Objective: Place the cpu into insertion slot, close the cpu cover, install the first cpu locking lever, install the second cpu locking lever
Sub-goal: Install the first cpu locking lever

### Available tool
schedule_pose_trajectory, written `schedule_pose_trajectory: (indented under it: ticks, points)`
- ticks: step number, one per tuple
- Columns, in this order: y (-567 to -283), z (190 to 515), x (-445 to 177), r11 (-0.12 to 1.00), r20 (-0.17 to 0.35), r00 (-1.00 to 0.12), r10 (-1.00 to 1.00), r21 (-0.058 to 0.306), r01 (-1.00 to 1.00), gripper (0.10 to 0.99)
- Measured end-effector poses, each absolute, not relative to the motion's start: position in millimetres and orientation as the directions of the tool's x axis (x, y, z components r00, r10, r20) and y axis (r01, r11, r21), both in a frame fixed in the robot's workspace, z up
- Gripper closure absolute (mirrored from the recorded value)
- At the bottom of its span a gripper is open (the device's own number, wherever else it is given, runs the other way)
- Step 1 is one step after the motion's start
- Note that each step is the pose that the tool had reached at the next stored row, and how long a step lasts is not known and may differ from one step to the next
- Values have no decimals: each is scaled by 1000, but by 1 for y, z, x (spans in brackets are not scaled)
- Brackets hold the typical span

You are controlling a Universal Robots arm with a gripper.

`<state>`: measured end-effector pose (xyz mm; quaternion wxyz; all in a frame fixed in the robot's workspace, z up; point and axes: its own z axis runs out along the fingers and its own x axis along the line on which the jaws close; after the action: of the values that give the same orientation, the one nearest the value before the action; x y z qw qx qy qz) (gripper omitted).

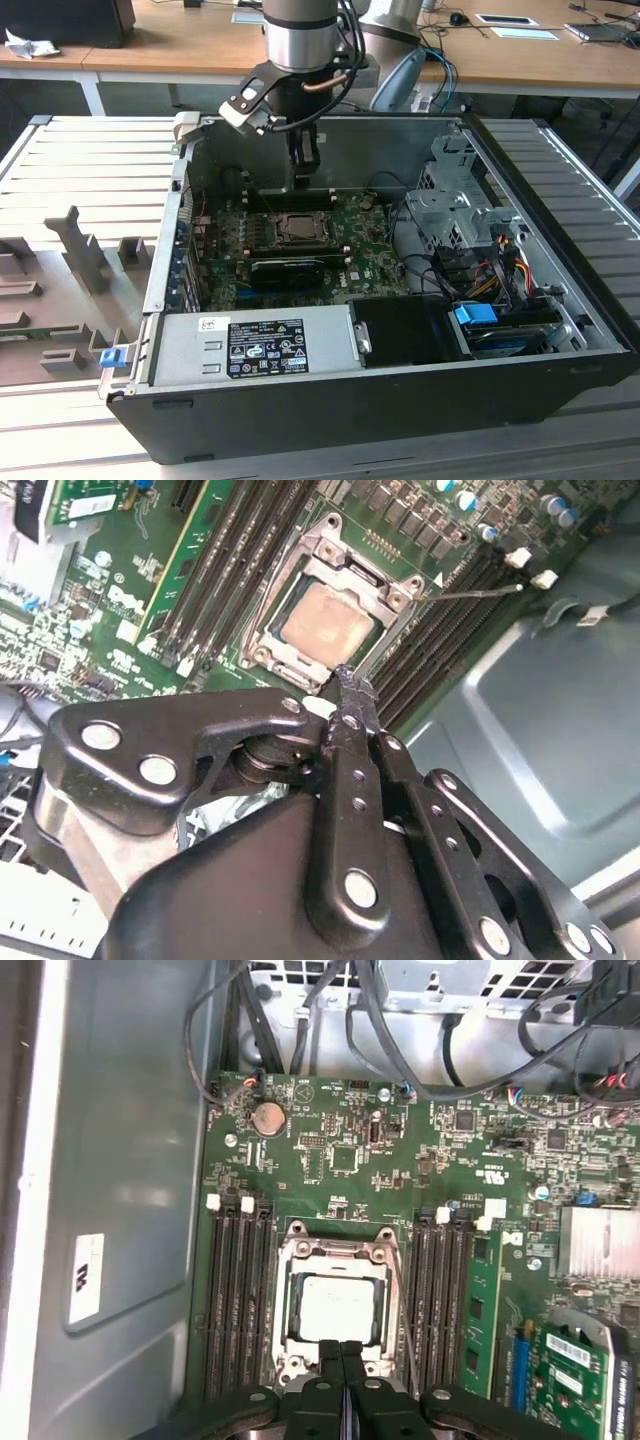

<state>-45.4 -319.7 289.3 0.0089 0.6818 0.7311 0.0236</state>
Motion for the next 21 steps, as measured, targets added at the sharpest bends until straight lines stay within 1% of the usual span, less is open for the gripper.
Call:
schedule_pose_trajectory:
  ticks: [2,8,21]
  points:
    - [-320,290,-45,75,19,-76,997,47,996,980]
    - [-320,290,-45,176,19,-177,984,47,983,980]
    - [-320,289,-45,251,19,-252,967,47,967,980]
